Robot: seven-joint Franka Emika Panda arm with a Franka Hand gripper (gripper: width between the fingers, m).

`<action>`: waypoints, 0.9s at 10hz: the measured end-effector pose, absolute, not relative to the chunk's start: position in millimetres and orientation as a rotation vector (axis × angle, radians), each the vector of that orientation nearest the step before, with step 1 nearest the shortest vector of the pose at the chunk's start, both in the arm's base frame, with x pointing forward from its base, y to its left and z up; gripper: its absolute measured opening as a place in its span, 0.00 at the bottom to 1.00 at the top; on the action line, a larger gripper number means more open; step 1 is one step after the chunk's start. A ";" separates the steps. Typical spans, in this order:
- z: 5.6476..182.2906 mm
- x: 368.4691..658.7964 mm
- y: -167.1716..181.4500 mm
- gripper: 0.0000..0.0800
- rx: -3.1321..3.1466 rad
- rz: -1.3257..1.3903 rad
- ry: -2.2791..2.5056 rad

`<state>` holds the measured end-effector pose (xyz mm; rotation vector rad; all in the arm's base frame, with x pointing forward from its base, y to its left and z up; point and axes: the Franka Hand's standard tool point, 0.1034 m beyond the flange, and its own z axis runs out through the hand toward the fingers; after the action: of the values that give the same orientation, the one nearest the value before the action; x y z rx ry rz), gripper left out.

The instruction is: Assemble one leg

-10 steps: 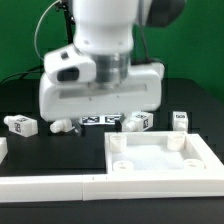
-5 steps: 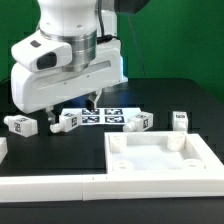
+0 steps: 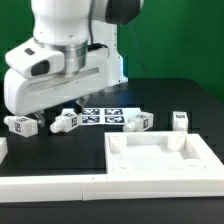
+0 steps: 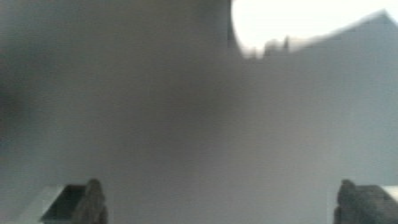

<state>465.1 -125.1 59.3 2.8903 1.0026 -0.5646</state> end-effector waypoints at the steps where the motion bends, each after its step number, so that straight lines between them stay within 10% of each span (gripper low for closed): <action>1: 54.9 455.7 -140.3 0.81 2.852 -0.623 1.032; 9: 48.1 439.5 -167.6 0.81 2.490 -1.160 1.048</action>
Offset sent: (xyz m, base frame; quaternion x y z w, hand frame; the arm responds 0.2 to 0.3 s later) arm 0.0000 0.0000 0.0000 0.0000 -0.1938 0.0000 0.9810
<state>439.5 -167.6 48.1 2.4898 1.0477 -1.1598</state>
